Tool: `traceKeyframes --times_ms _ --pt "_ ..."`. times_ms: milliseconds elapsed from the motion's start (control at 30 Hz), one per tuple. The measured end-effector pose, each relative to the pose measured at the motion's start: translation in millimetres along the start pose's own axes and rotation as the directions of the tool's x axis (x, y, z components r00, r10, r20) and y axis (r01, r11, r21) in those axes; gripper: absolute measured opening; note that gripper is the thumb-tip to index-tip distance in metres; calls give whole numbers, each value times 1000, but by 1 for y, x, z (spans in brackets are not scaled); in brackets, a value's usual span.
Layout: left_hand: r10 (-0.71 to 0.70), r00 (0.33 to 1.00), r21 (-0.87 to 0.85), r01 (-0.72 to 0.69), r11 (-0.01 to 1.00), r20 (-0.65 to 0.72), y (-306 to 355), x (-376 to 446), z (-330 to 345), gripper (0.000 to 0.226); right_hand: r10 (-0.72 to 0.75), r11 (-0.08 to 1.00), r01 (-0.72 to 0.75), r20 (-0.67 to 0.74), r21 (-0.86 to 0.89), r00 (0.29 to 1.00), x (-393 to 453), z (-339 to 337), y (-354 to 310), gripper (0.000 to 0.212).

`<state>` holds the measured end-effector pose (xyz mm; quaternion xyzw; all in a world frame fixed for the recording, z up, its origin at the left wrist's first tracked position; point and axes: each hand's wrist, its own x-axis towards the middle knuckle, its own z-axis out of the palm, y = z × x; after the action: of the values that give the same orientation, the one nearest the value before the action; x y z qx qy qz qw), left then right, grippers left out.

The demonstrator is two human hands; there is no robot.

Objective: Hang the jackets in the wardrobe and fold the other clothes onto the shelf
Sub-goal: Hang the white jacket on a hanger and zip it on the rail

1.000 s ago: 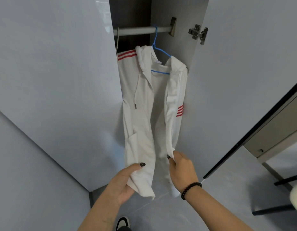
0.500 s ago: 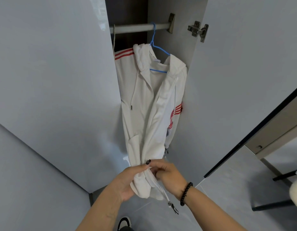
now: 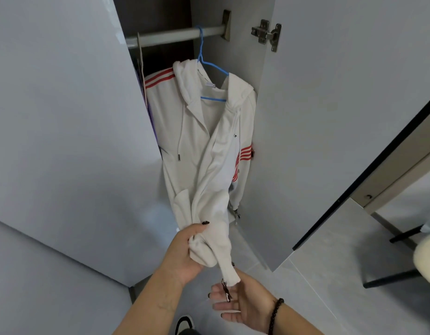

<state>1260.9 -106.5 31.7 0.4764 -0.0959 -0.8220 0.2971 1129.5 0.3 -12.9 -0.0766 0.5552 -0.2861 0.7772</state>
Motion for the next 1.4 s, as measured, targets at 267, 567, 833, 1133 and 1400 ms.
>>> traceKeyframes --times_ms 267,567,833,1133,1400 --pt "-13 999 89 10 996 30 10 -3 -9 34 -257 914 201 121 352 959 -11 -6 -15 20" --pt "-32 999 138 29 990 22 15 -21 -26 23 -433 716 378 -52 587 900 -30 -24 -30 21" --pt "95 978 88 -113 990 187 2 -33 -11 40 -445 698 348 -1 626 895 -42 -17 -30 28" --pt "425 880 223 -467 856 214 -9 -42 11 33 -487 695 376 16 613 873 -60 -11 -29 30" --pt "463 821 299 -558 774 334 -13 -51 27 59 -548 673 404 50 619 835 -71 0 -29 30"
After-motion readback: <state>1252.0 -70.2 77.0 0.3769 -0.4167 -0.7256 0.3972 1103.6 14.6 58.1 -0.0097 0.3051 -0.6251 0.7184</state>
